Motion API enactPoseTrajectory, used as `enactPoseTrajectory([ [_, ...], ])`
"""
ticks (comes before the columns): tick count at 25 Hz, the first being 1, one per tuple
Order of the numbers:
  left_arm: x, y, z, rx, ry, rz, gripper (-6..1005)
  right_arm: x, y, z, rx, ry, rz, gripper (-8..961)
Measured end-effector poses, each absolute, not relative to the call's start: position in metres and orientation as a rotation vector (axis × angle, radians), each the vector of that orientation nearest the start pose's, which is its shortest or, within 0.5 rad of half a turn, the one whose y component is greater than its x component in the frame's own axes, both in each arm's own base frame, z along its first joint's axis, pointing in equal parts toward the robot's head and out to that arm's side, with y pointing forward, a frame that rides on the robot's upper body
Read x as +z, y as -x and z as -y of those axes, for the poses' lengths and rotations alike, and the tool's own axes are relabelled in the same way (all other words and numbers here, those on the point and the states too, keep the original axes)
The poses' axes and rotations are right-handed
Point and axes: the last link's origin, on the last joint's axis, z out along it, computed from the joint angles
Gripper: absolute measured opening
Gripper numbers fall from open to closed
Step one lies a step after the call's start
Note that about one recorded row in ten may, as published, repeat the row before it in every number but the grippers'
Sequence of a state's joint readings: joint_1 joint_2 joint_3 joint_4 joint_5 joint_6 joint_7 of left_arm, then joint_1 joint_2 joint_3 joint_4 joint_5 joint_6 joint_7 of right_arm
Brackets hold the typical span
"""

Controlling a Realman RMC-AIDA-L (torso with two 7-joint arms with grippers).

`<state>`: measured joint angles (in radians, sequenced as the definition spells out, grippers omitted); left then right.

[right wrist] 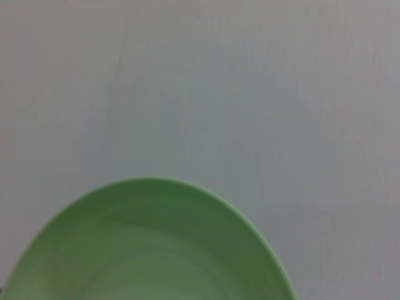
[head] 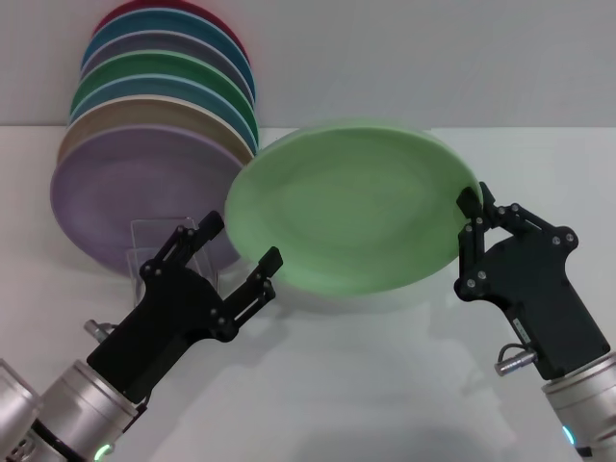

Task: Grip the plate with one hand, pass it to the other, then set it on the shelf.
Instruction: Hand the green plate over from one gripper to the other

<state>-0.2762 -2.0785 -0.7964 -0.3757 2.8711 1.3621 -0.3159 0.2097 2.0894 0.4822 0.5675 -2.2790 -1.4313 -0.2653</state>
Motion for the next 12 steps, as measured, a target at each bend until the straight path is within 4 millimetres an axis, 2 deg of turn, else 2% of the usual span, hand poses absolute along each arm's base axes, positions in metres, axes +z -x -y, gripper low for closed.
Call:
enactPoseTrajectory([
  [12, -0.0769, 0.2536, -0.2641, -1.091, 2.071, 0.377, 693, -0.0728, -0.24, -0.2397, 0.926, 1.724, -0.184, 26],
])
